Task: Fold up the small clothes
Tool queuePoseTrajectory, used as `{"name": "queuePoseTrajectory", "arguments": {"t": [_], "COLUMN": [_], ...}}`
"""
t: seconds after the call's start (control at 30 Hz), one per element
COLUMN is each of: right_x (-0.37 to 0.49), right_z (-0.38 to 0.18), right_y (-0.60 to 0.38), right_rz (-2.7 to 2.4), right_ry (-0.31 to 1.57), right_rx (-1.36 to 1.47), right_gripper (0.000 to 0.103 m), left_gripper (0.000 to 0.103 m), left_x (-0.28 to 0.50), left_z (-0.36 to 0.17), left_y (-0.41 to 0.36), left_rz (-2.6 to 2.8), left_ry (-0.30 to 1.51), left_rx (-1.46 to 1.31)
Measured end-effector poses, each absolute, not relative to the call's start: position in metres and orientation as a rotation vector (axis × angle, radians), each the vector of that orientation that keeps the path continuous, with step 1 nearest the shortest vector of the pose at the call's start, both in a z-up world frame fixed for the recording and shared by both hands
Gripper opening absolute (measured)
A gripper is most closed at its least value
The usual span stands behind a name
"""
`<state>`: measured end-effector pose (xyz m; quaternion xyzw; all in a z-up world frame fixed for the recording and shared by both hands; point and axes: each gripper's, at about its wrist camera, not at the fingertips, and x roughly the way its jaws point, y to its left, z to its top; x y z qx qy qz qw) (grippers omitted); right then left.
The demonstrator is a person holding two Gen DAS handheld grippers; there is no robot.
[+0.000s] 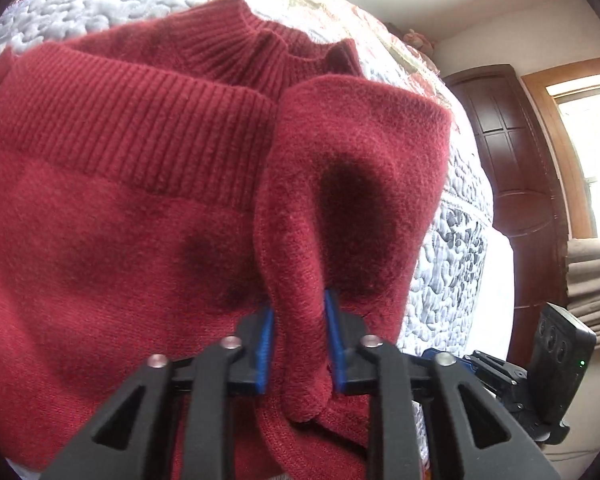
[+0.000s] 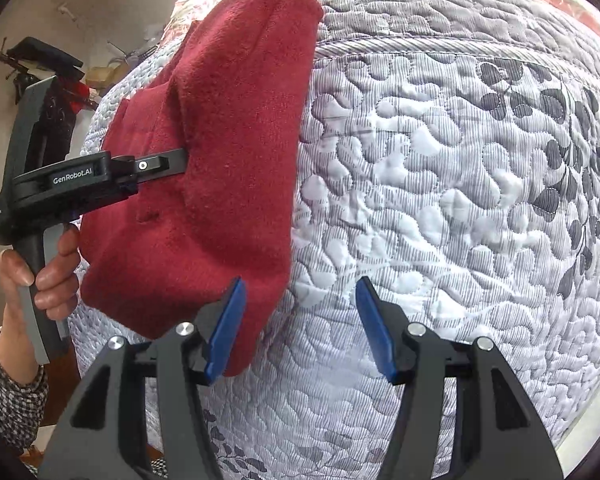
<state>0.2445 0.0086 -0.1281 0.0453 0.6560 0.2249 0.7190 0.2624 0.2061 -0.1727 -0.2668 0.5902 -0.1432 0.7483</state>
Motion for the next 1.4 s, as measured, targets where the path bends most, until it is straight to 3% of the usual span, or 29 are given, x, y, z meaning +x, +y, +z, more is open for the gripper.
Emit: {"name": "queuePoseTrajectory", "arguments": {"t": [0.4,0.73,1.03,1.27,1.4], "right_x": [0.242,0.234,0.225,0.216,0.210], "right_z": [-0.143,-0.150,-0.152,-0.152,-0.151], "right_y": [-0.001,0.038,0.066,0.090,0.110], "right_rz": [0.478,0.529,0.572,0.591,0.609], "right_ry": [1.465,1.463,1.462,1.469,1.464], "right_rx": [0.125,0.074,0.022,-0.004,-0.025], "right_gripper": [0.057,0.057,0.057,0.058,0.058], "left_gripper": [0.014,0.014,0.014,0.014,0.016], "left_x": [0.232,0.206,0.190,0.196,0.192], "left_z": [-0.112,-0.091,-0.100,-0.158,-0.164], "left_y": [0.238,0.335,0.423,0.429,0.425], "left_rz": [-0.271,-0.105,0.028,0.071,0.064], "left_ry": [1.059,1.007,1.016,1.147,1.145], "left_rx": [-0.592,-0.619,-0.611,-0.607,-0.605]}}
